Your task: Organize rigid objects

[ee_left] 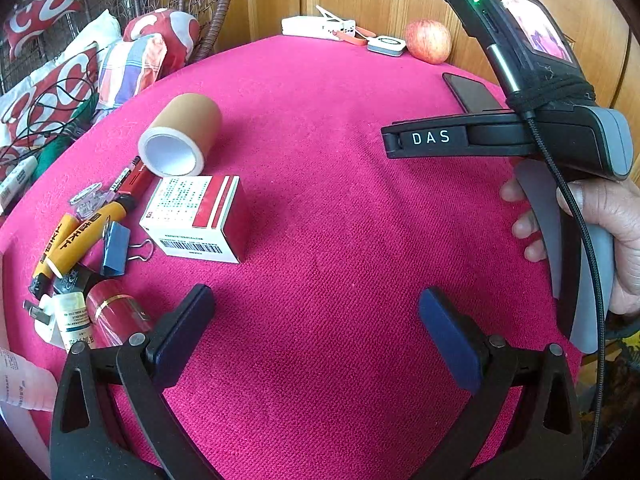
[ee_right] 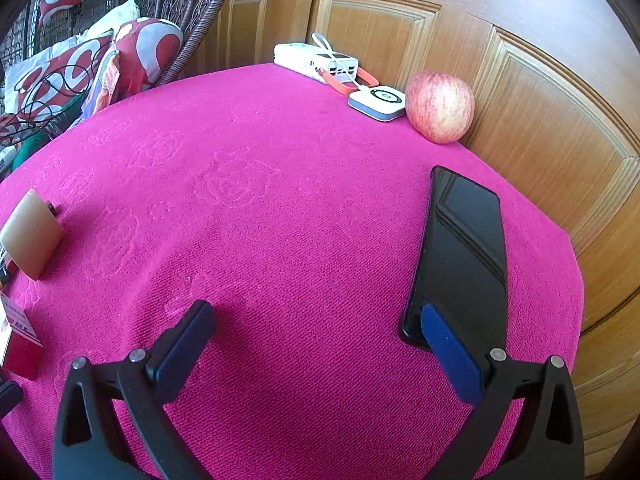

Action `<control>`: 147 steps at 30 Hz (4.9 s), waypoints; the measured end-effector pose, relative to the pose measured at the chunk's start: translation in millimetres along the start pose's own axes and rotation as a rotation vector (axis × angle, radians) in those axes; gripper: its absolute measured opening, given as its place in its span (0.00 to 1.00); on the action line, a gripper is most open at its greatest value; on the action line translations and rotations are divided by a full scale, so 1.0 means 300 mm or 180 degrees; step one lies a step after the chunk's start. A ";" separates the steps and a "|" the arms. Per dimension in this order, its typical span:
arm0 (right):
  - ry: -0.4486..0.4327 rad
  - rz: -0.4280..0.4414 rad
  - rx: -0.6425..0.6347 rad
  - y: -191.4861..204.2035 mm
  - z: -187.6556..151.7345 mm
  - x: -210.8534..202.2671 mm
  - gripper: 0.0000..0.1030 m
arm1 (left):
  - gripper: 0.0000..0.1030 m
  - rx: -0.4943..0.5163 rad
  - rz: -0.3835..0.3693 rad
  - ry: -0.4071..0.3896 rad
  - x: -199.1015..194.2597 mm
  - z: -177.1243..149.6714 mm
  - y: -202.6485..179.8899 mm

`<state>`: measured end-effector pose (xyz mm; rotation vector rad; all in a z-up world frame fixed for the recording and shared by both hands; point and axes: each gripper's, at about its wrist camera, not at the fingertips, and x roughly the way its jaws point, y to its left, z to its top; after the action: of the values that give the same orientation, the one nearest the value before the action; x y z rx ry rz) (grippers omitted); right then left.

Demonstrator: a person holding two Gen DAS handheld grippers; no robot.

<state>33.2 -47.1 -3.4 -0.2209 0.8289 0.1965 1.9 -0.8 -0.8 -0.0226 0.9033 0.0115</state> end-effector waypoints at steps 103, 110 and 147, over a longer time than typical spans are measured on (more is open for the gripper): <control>-0.0649 0.2410 -0.1141 0.272 -0.006 -0.312 0.31 | 0.35 -0.1181 0.1007 -0.0658 -0.507 -0.190 0.547; -0.1380 0.2513 -0.0797 0.152 0.050 -0.536 0.31 | 0.35 -0.1465 0.1407 -0.1406 -0.799 -0.190 0.526; -0.2806 0.3226 -0.0320 0.077 0.177 -1.123 0.32 | 0.35 -0.1902 0.2847 -0.2847 -1.675 -0.537 0.522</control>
<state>-157.7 -39.8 280.1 0.2159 -0.0212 1.1944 -438.7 151.5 291.7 -0.1548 -0.0701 1.0464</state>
